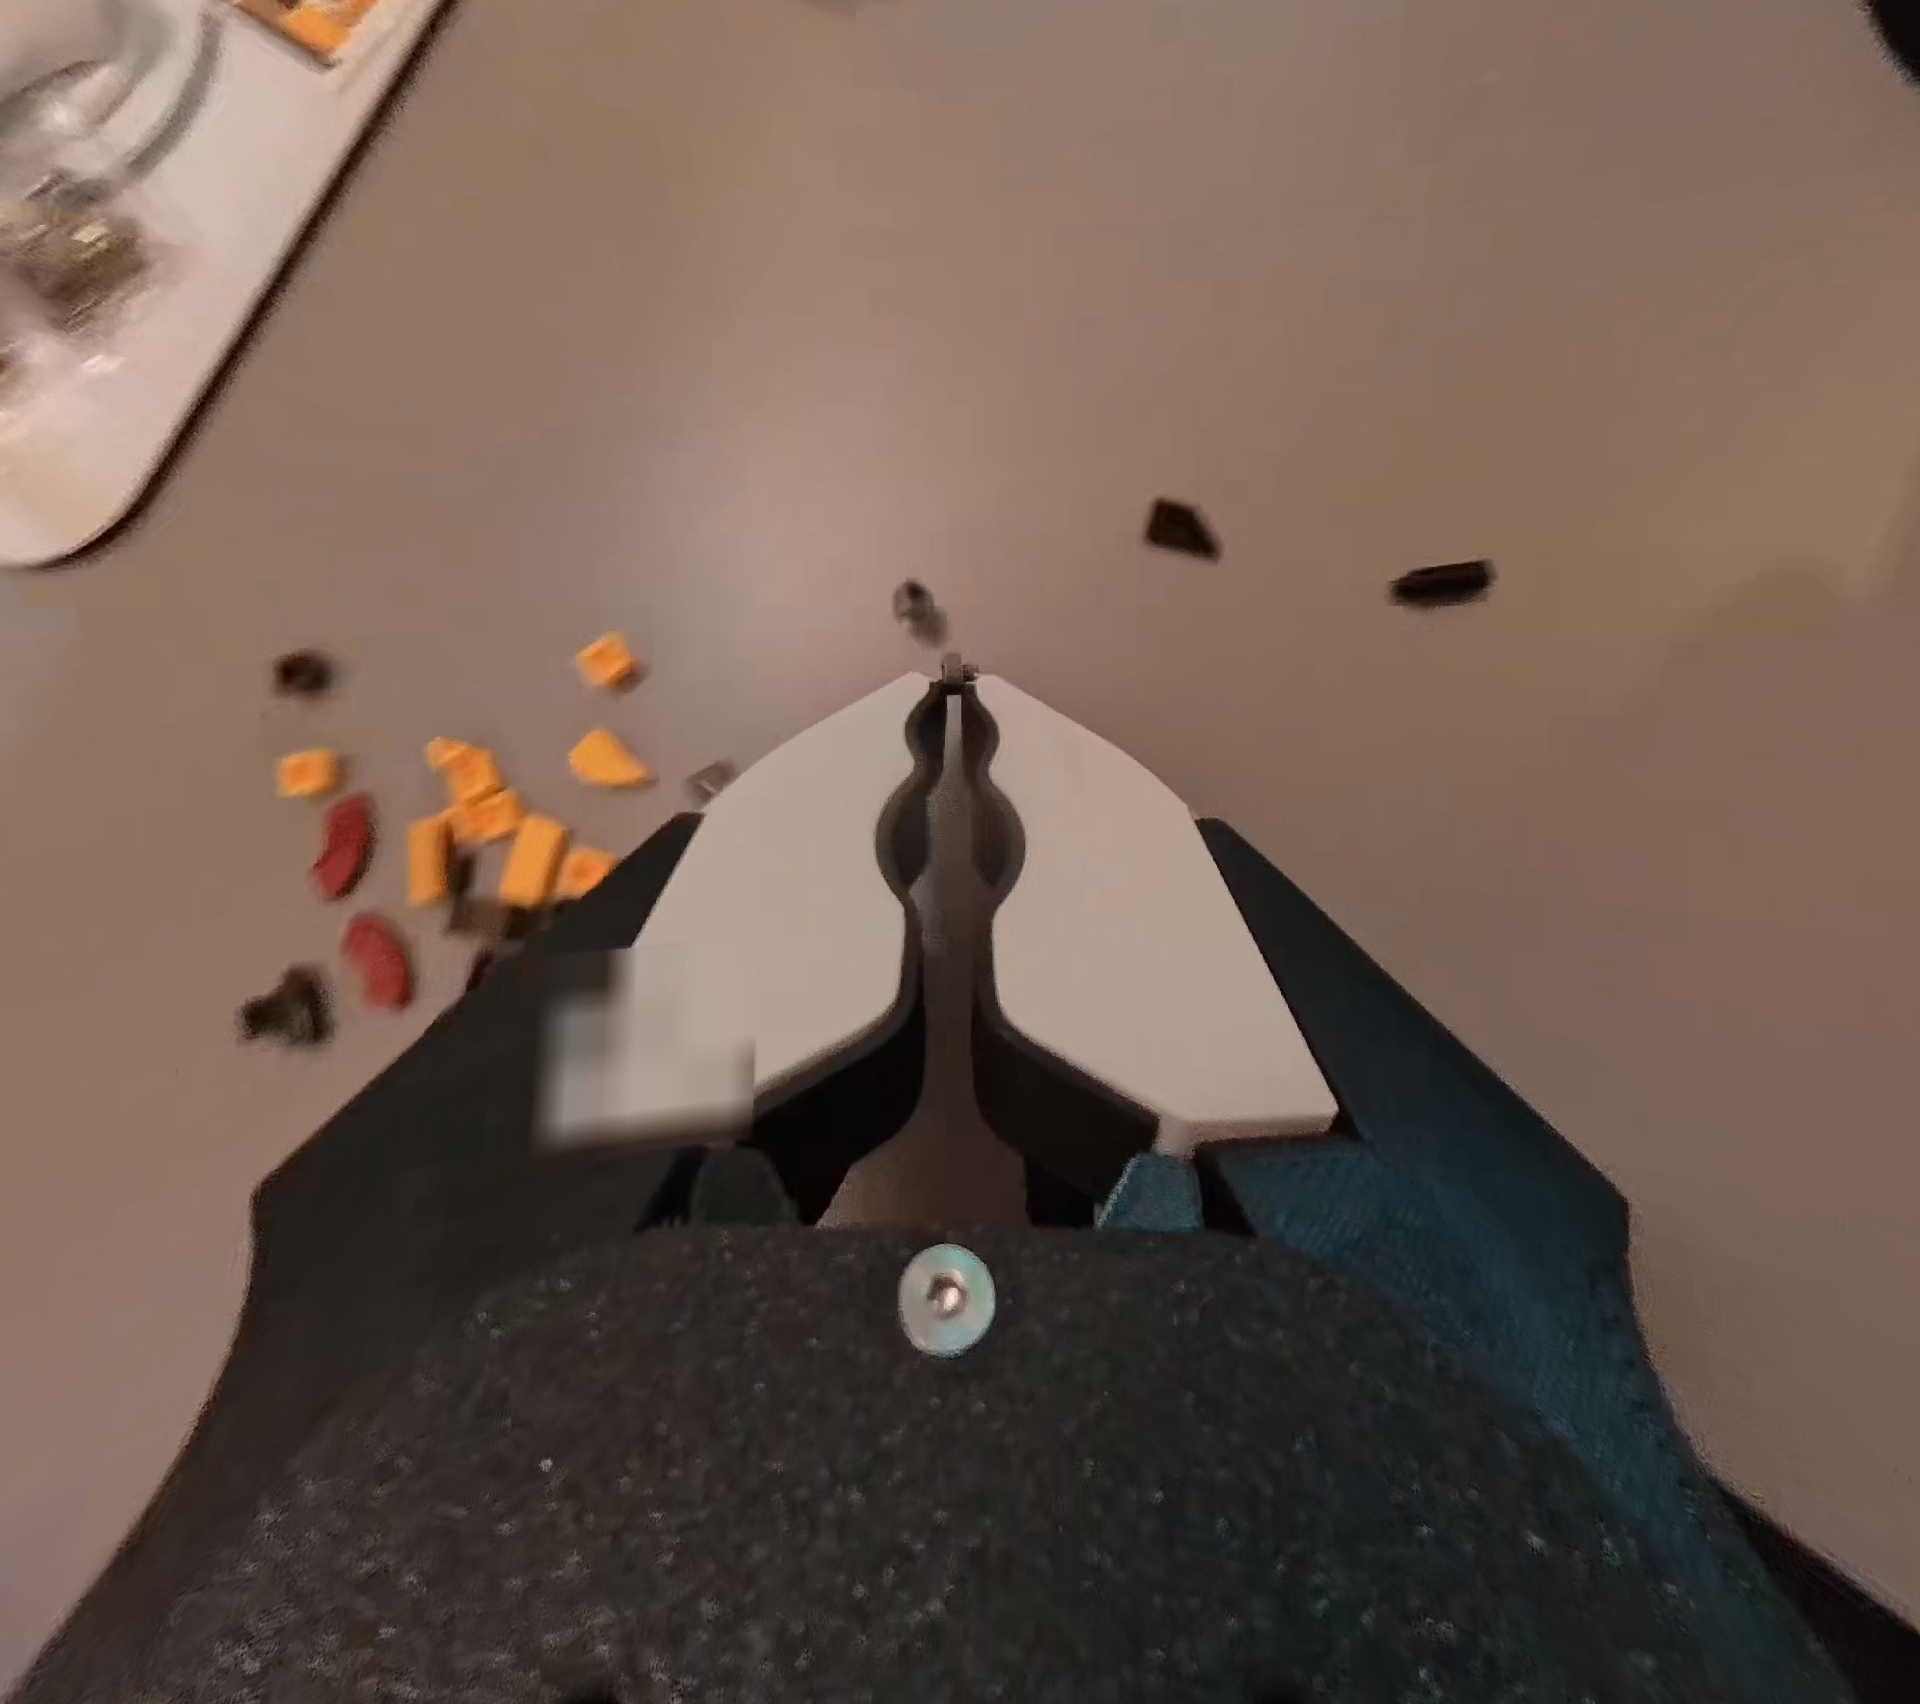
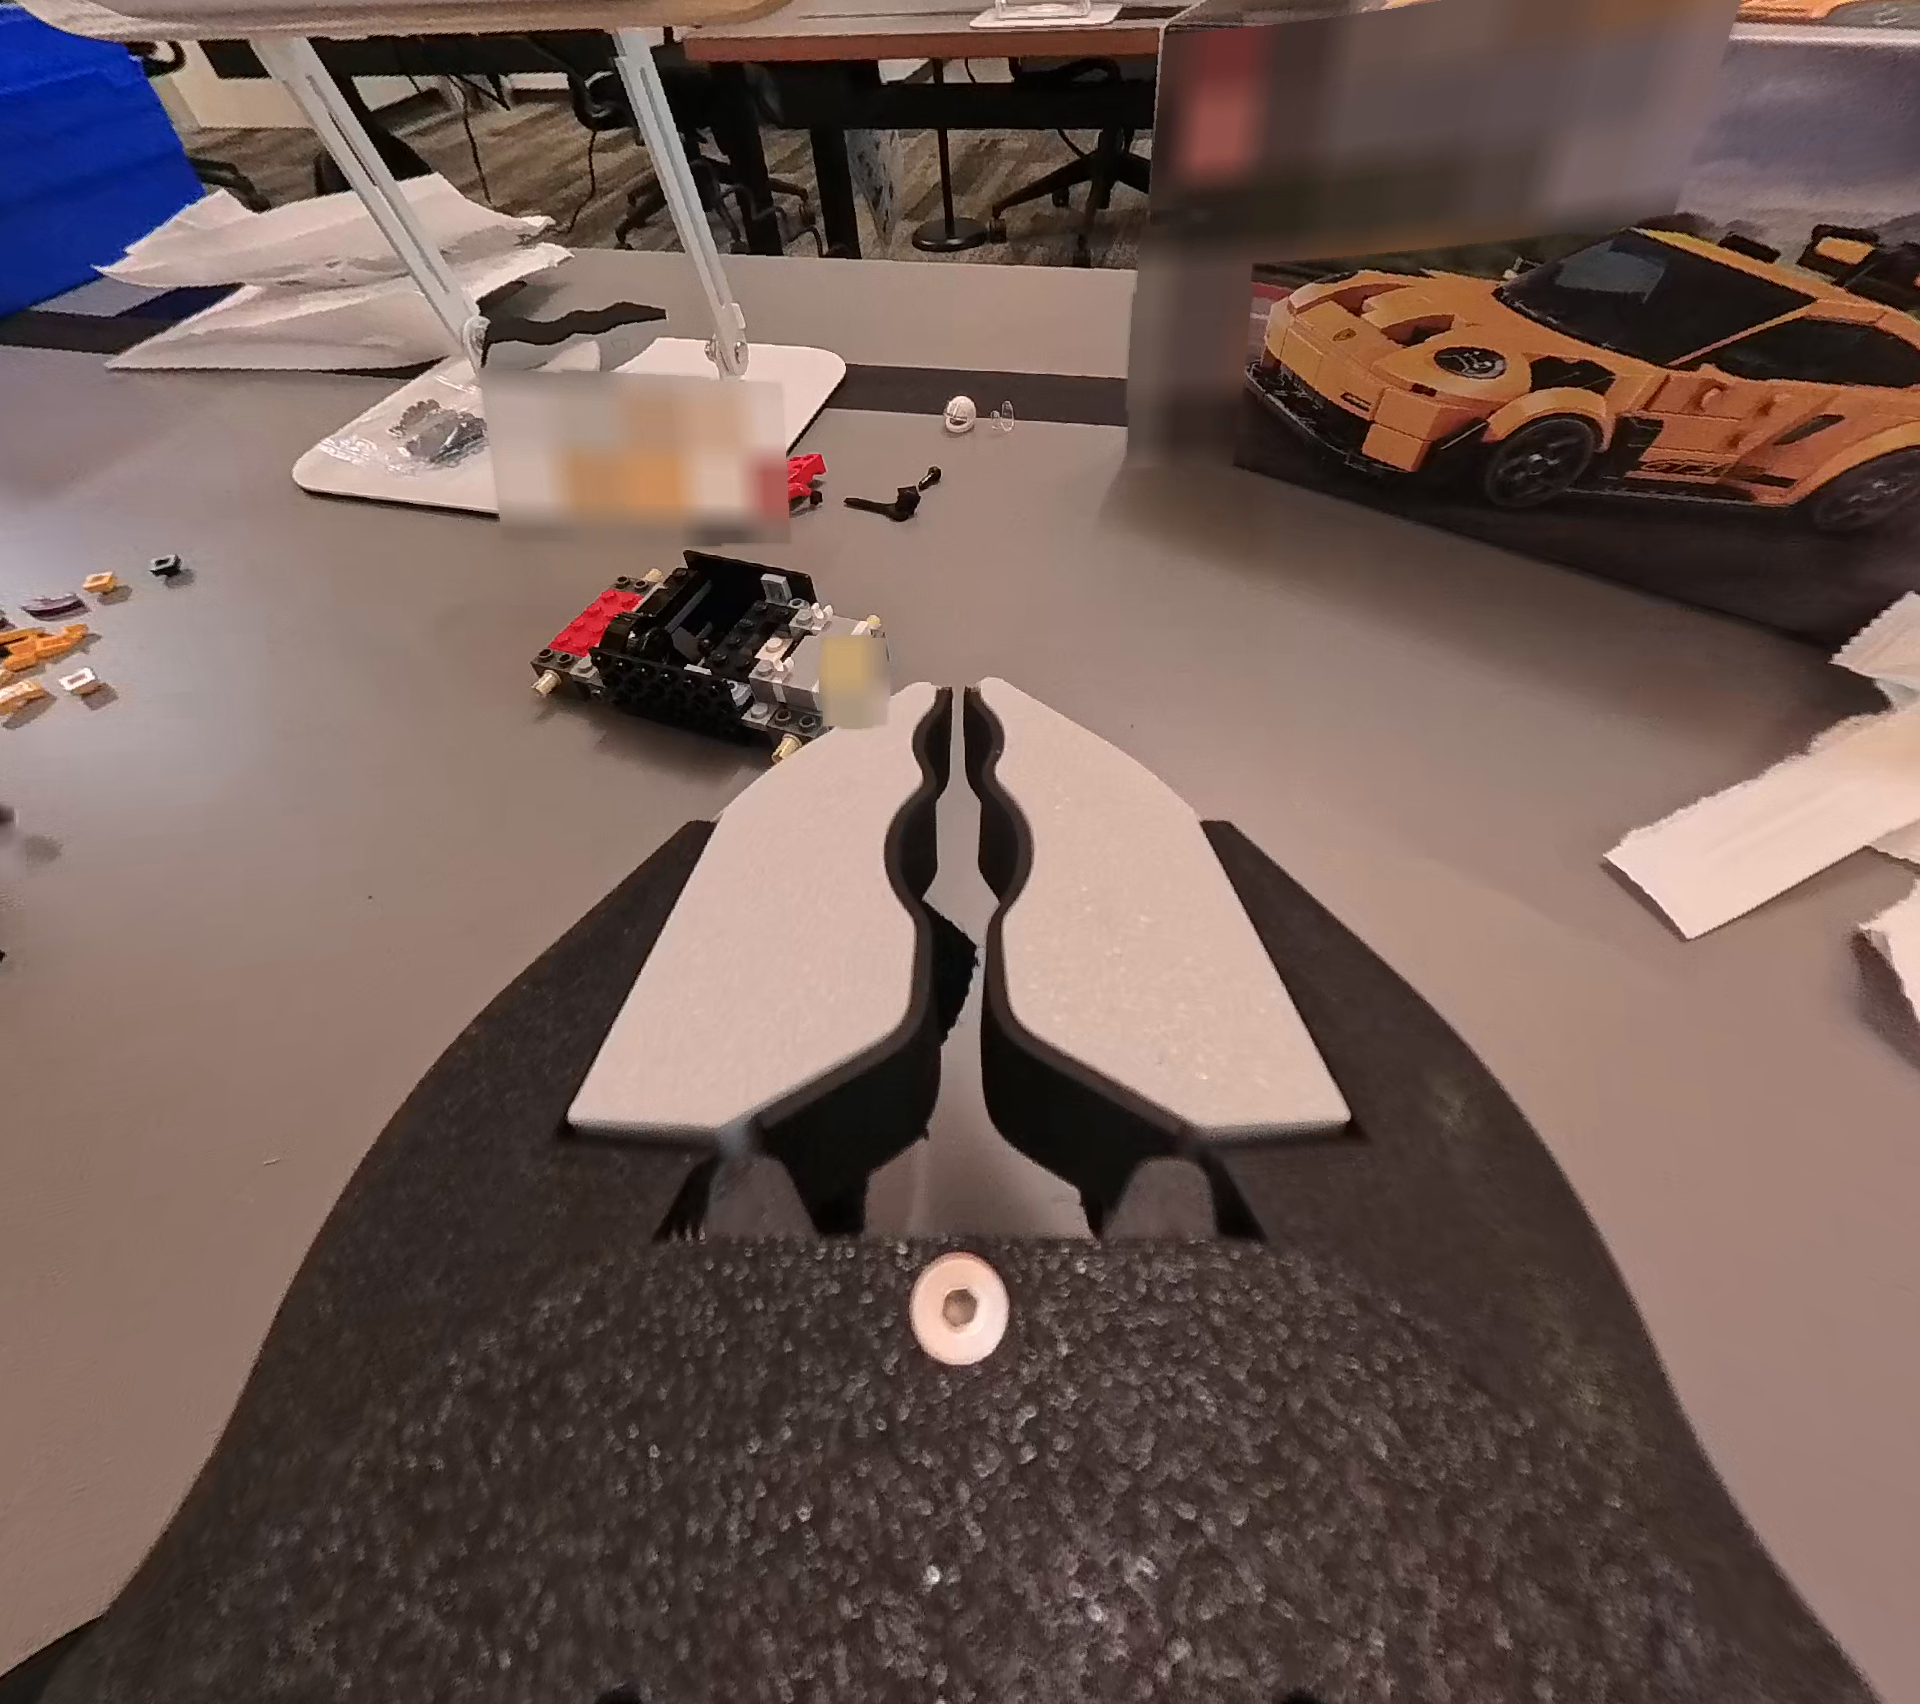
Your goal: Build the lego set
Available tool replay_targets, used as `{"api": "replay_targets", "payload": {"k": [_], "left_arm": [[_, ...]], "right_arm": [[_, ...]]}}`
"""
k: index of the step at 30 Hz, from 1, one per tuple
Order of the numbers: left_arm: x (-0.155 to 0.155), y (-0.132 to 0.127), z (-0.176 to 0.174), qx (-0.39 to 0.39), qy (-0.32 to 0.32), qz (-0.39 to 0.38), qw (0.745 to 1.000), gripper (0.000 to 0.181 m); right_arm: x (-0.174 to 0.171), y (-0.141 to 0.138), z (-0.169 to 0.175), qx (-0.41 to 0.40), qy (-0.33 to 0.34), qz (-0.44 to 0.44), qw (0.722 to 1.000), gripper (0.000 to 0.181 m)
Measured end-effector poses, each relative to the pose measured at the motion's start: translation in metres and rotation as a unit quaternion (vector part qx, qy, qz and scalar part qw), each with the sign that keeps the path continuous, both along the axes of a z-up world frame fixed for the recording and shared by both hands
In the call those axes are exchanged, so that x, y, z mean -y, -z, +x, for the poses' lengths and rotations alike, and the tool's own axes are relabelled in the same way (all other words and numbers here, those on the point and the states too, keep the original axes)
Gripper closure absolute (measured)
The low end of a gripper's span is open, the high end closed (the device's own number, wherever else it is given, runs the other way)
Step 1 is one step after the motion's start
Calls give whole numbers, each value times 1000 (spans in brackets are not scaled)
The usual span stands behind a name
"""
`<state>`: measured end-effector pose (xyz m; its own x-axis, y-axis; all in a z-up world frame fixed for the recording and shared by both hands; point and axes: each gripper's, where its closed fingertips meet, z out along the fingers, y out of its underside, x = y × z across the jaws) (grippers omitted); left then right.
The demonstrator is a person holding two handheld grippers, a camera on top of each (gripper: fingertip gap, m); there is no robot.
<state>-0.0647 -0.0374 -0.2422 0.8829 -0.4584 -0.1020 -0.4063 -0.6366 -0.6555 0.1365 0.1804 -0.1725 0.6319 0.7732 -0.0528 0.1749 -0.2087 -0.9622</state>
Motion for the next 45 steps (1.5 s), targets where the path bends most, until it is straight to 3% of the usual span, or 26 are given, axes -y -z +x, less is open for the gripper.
{"api": "replay_targets", "payload": {"k": [1, 7, 8, 10, 16, 18, 21, 23, 27, 34, 37, 41, 45], "left_arm": [[1, -2, -12, -3, -16, 2, 1000, 179], [10, -12, -77, -54, -113, 13, 992, 178], [10, -13, -84, -60, -125, 13, 990, 170], [7, -12, -83, -54, -122, 6, 991, 156], [0, 1, -76, -102, -92, -33, 990, 143], [-1, 1, -76, -103, -91, -34, 990, 145], [3, 1, -84, -113, -100, -41, 988, 166], [9, 5, -89, -130, -97, -57, 985, 163], [17, 2, -88, -136, -72, -73, 985, 148], [-15, -20, -46, -26, -41, 7, 999, 153], [-27, -8, -22, 15, -20, -4, 1000, 158], [-38, 9, -18, 15, -38, -13, 999, 160], [-37, 11, -24, 14, -52, -18, 998, 173]], "right_arm": [[0, 0, 0, 0, -1, 0, 1000, 179], [1, 1, -1, -1, -4, -3, 1000, 179], [1, 1, -1, -1, -4, -4, 1000, 179], [1, 1, -2, -1, -5, -4, 1000, 179], [1, 1, -2, -4, -7, -8, 1000, 179], [1, 1, -2, -5, -8, -10, 1000, 179], [2, 2, -2, -6, -10, -12, 1000, 179], [2, 2, -2, -6, -11, -13, 1000, 178], [2, 2, -3, -7, -13, -14, 1000, 178], [3, 3, -3, -8, -15, -16, 1000, 178], [3, 3, -3, -8, -16, -17, 1000, 178], [3, 2, -3, -10, -16, -17, 1000, 178], [3, 3, -3, -10, -17, -20, 1000, 178]]}}
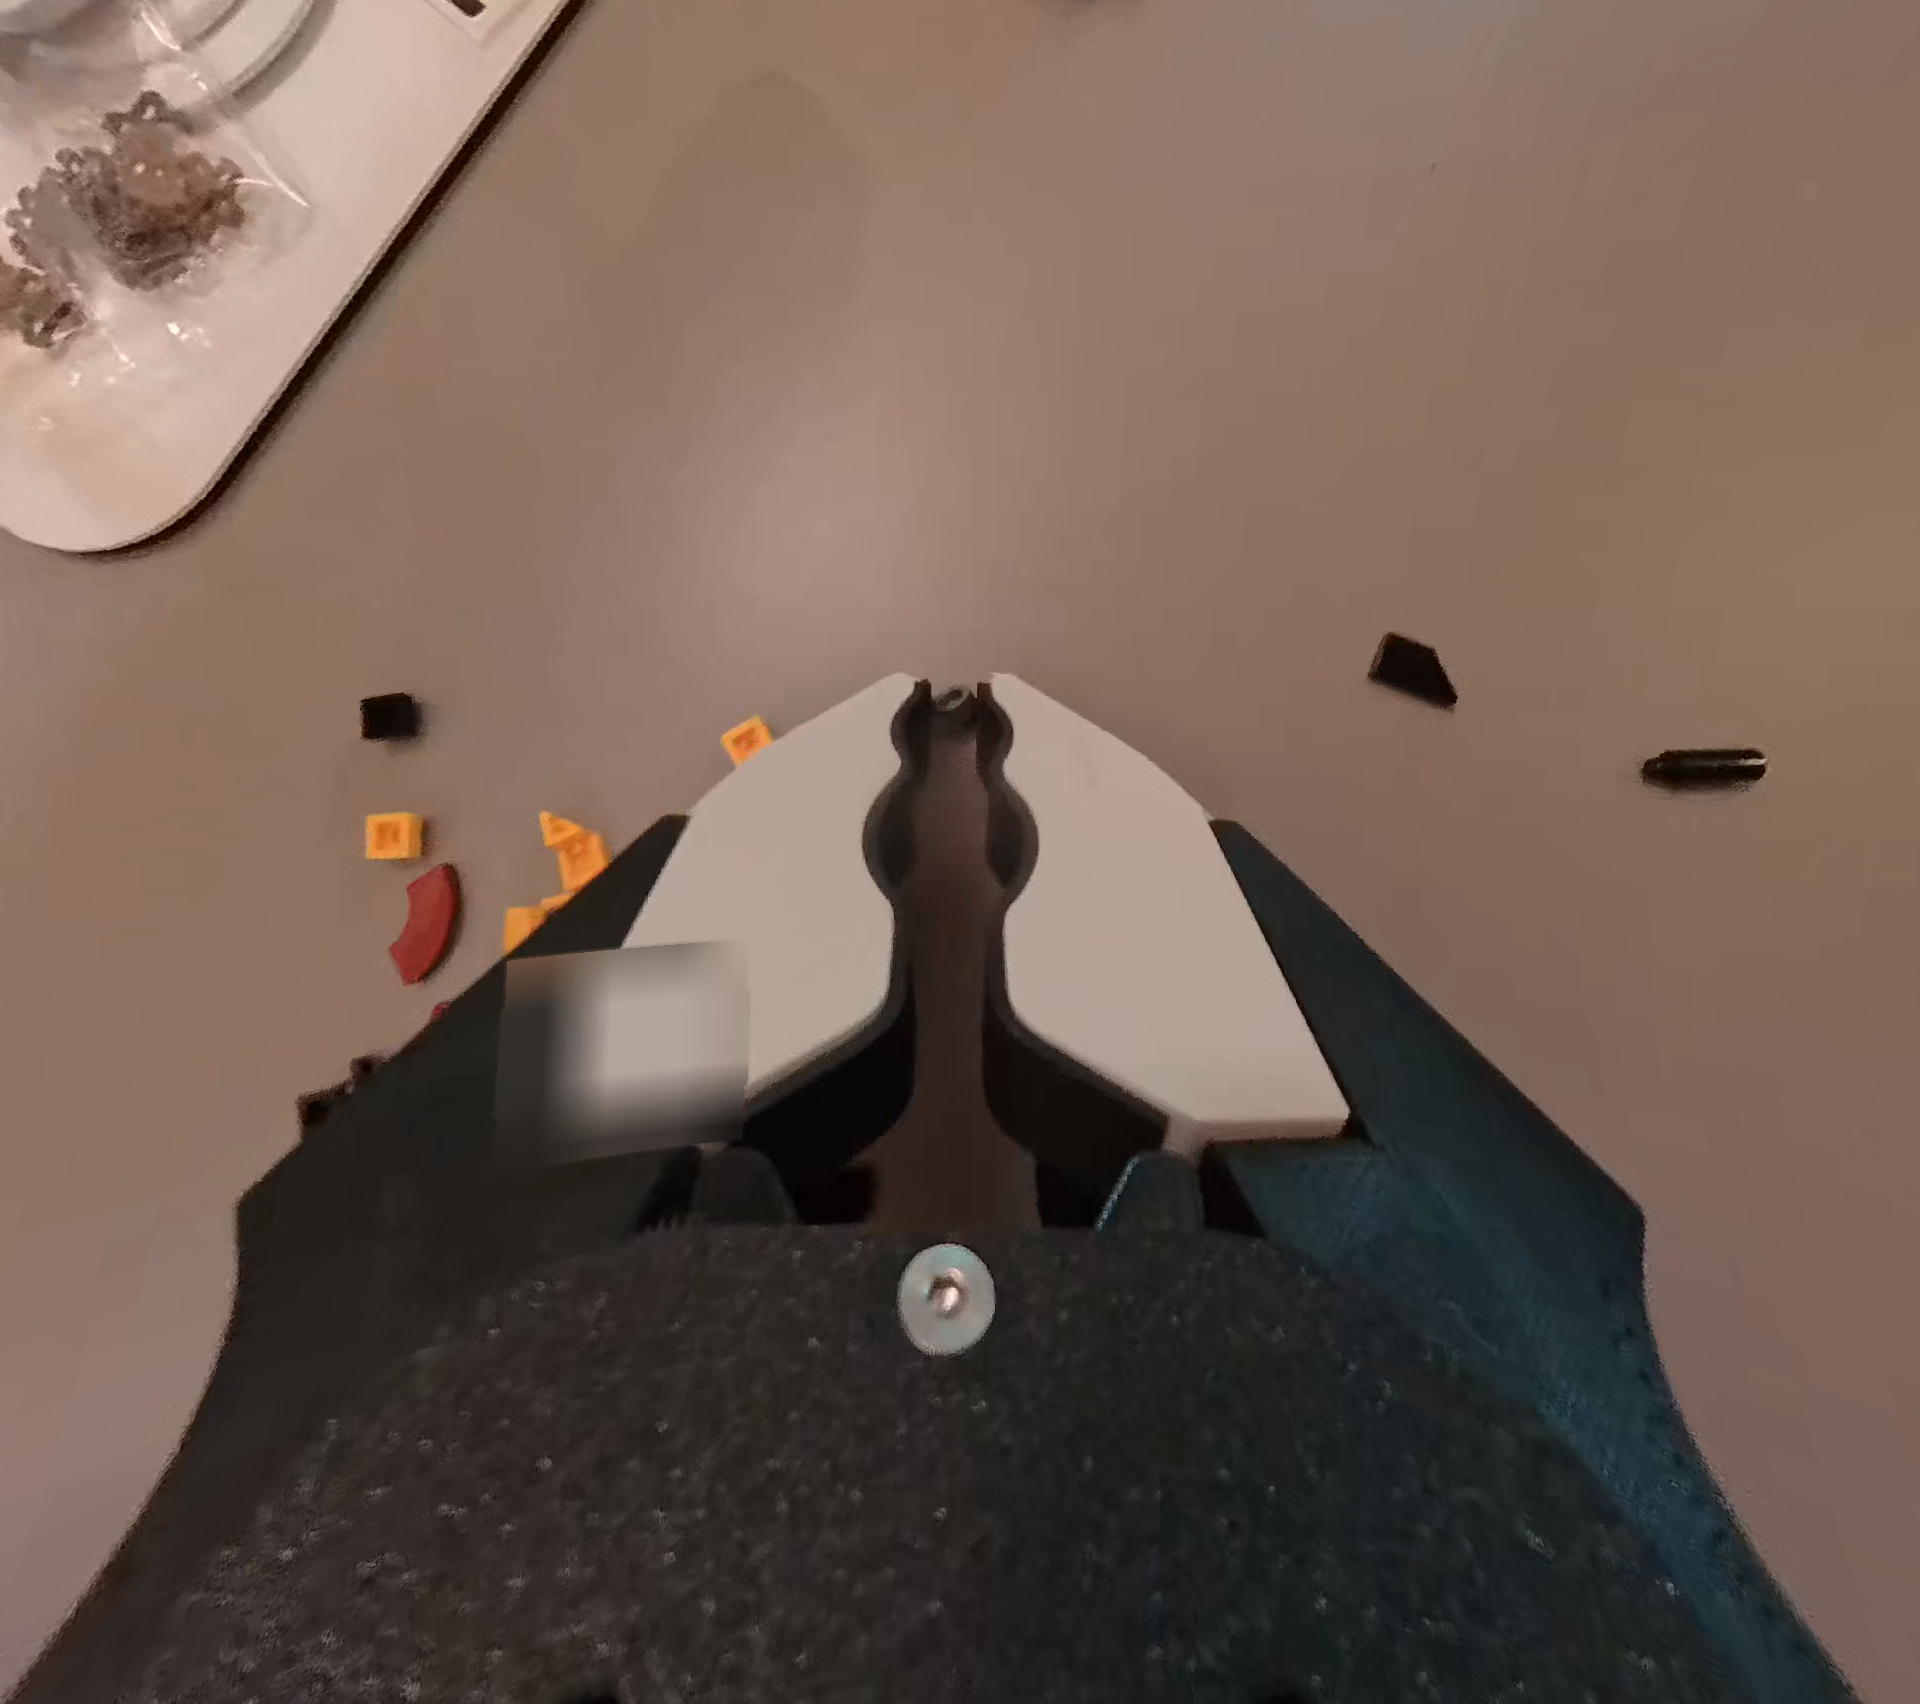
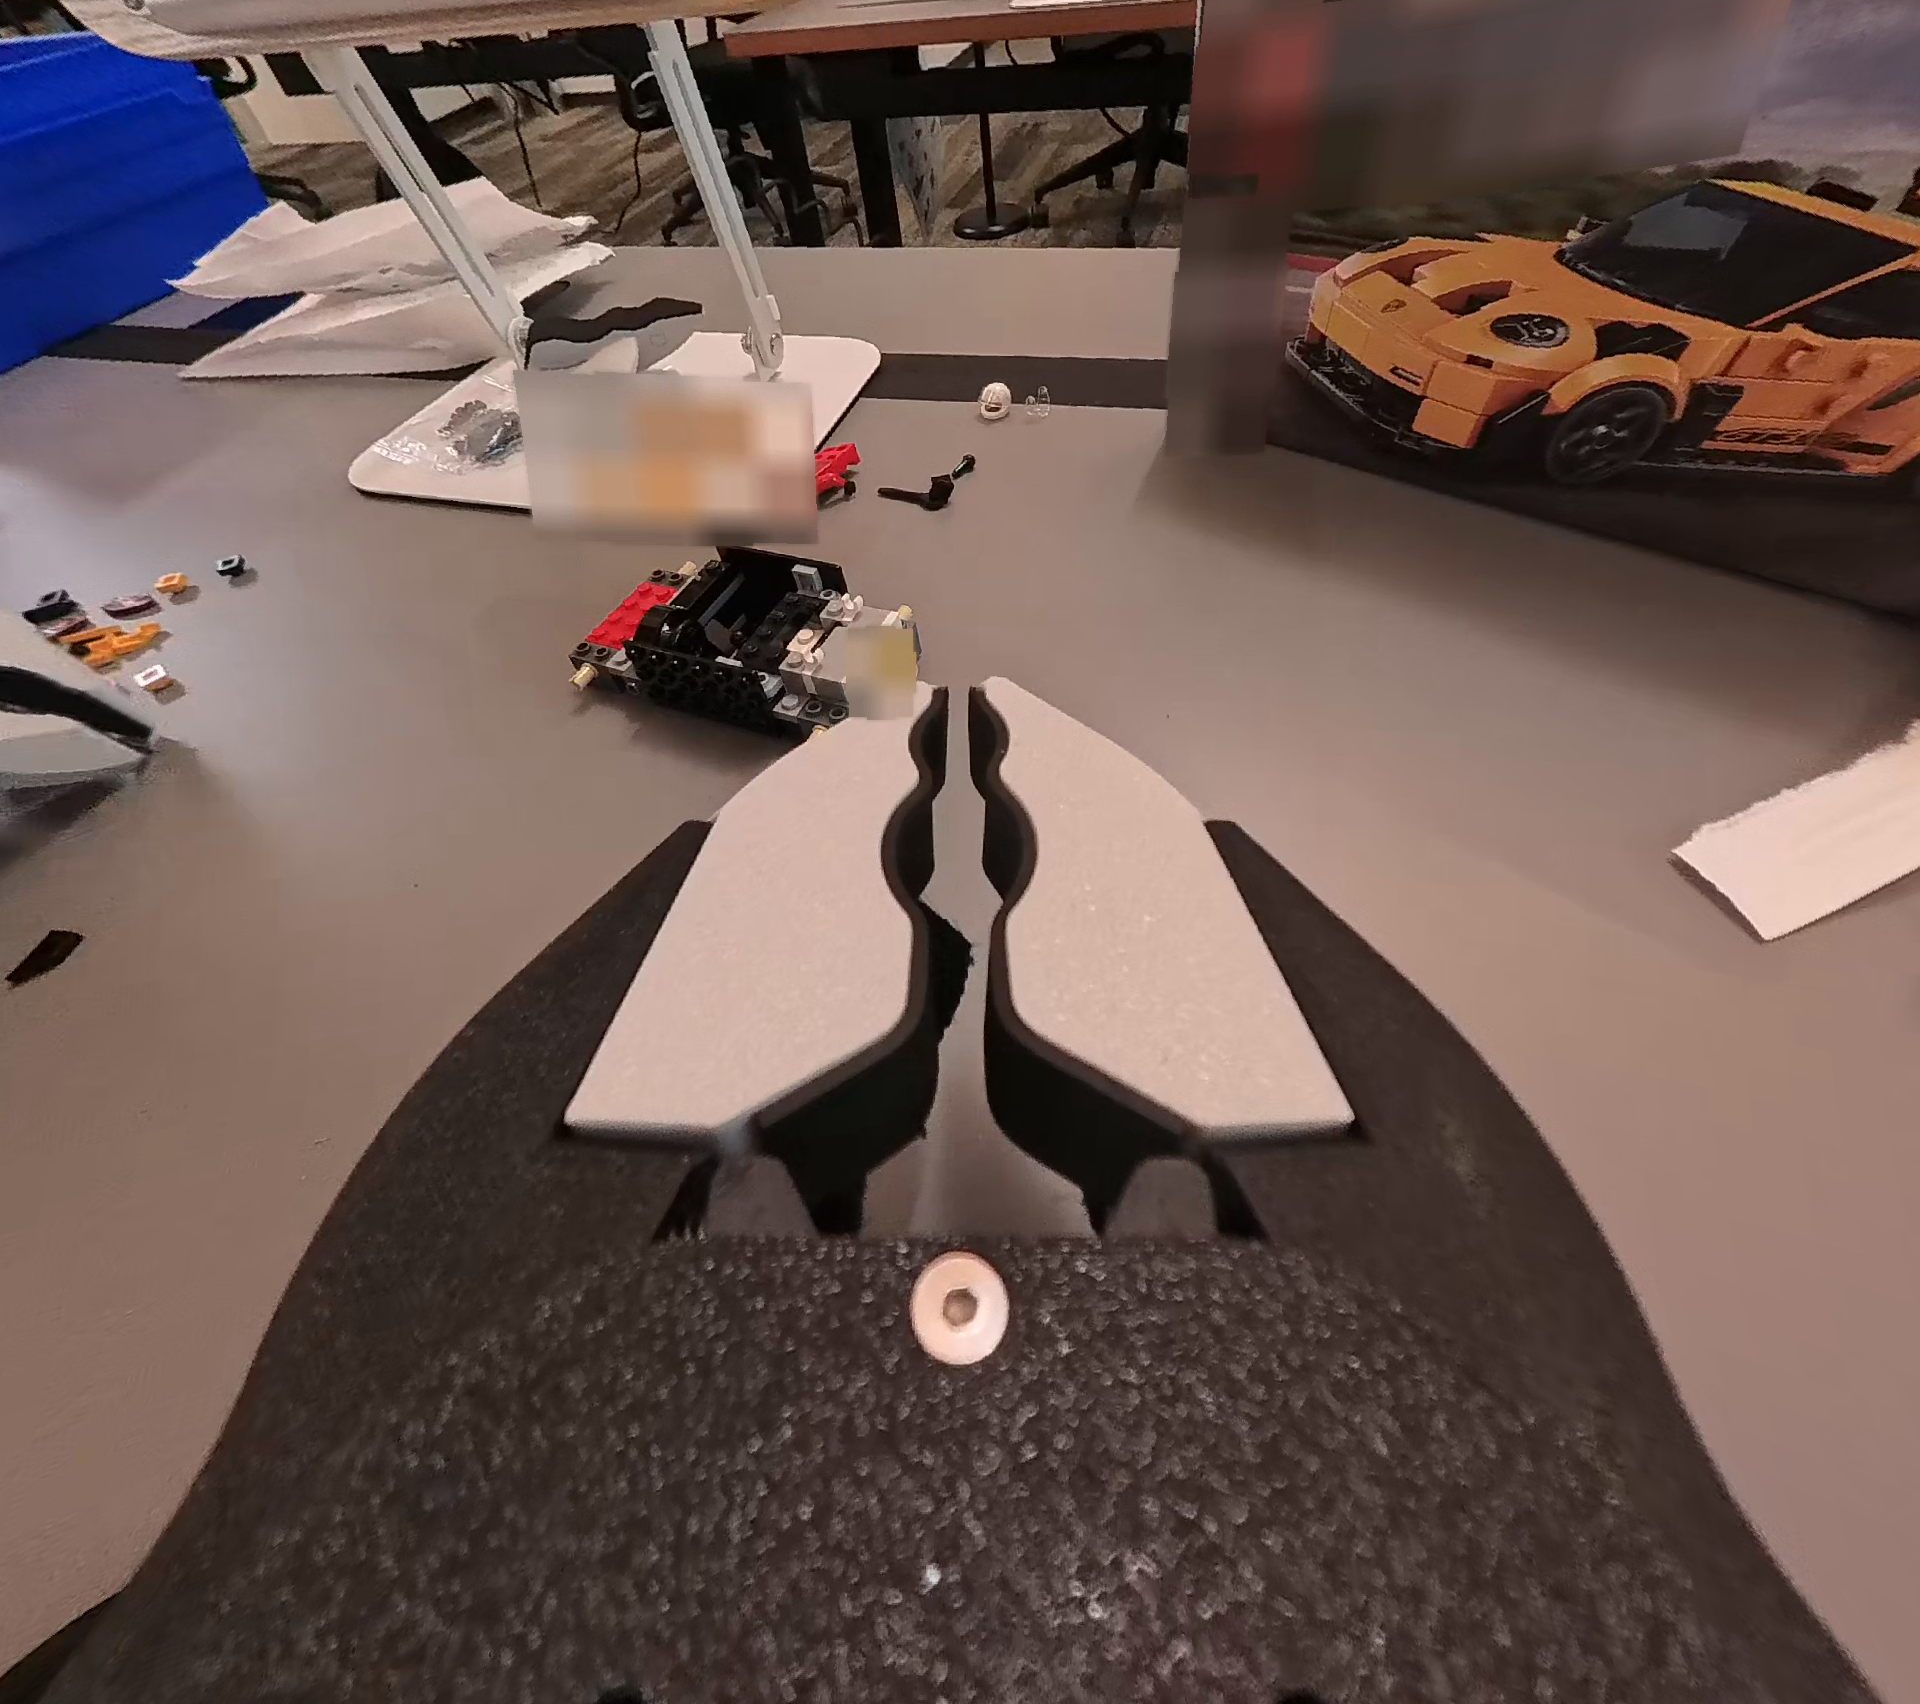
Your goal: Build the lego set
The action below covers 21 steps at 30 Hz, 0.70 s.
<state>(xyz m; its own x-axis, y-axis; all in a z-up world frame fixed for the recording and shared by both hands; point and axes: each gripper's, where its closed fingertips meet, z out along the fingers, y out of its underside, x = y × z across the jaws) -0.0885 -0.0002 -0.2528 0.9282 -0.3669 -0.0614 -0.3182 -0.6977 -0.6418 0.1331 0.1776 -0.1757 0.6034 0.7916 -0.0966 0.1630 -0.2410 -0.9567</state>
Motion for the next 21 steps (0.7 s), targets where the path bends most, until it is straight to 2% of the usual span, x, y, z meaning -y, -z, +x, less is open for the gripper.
{"api": "replay_targets", "payload": {"k": [2, 8, 13, 16, 21], "left_arm": [[5, 0, -9, -15, -6, -8, 1000, 173], [29, -2, -69, -67, -78, -30, 994, 173], [41, -5, -98, -106, -110, -32, 988, 165], [38, -18, -99, -96, -119, -5, 988, 160], [29, -25, -50, -12, -56, 20, 998, 157]], "right_arm": [[0, 0, 0, 0, 0, -1, 1000, 178], [0, 0, 0, -1, -1, -2, 1000, 178], [1, 0, 0, -2, -2, -1, 1000, 178], [1, 0, -1, -1, -2, -1, 1000, 178], [1, 0, -1, -1, -3, -1, 1000, 178]]}}
